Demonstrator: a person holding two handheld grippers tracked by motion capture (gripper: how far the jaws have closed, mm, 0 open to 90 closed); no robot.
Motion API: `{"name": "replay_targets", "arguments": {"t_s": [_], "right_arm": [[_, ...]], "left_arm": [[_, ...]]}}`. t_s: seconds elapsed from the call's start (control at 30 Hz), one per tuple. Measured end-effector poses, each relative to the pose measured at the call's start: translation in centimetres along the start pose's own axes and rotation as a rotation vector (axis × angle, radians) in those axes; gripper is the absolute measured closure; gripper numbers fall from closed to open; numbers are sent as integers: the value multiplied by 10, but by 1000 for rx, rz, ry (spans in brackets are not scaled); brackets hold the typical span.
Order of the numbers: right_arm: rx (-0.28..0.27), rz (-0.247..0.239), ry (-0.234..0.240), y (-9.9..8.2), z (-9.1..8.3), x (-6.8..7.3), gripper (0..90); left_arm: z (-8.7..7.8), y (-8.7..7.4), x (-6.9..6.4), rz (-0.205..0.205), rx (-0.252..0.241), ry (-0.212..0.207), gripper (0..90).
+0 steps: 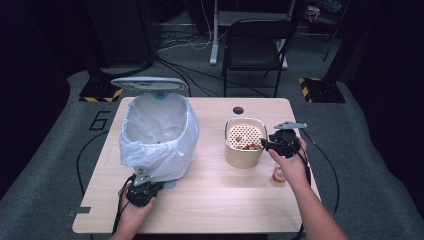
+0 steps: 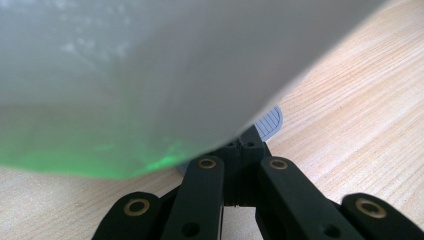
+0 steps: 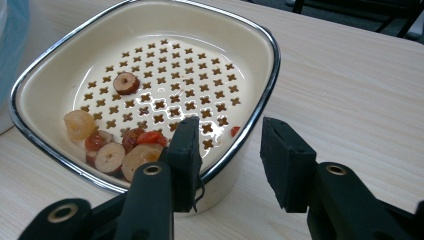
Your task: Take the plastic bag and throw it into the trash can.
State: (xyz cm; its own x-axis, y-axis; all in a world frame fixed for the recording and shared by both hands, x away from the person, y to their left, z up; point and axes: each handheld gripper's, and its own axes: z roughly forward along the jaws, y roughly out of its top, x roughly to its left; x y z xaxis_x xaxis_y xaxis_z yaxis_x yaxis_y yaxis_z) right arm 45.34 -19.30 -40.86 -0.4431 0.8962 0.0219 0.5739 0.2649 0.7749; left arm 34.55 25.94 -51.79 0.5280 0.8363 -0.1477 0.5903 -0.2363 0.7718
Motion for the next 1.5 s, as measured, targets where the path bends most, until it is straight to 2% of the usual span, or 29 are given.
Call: {"name": "replay_targets", "arguments": {"t_s": [0.3, 0.4, 0.6, 0.7, 0.97, 1.5], "right_arm": [[0, 26, -11, 2, 5, -1, 652], [1, 14, -20, 3, 6, -1, 659], [-5, 30, -15, 4, 5, 0, 692], [-8, 14, -15, 3, 5, 1, 703], [-4, -13, 21, 3, 3, 6, 746], [11, -114, 154, -5, -10, 26, 814]], "left_arm": [[0, 0, 0, -1, 0, 0, 900], [0, 0, 0, -1, 0, 0, 900], [0, 0, 0, -1, 0, 0, 900], [0, 0, 0, 0, 1, 0, 900], [0, 0, 0, -1, 0, 1, 900], [0, 0, 0, -1, 1, 1, 900]]}}
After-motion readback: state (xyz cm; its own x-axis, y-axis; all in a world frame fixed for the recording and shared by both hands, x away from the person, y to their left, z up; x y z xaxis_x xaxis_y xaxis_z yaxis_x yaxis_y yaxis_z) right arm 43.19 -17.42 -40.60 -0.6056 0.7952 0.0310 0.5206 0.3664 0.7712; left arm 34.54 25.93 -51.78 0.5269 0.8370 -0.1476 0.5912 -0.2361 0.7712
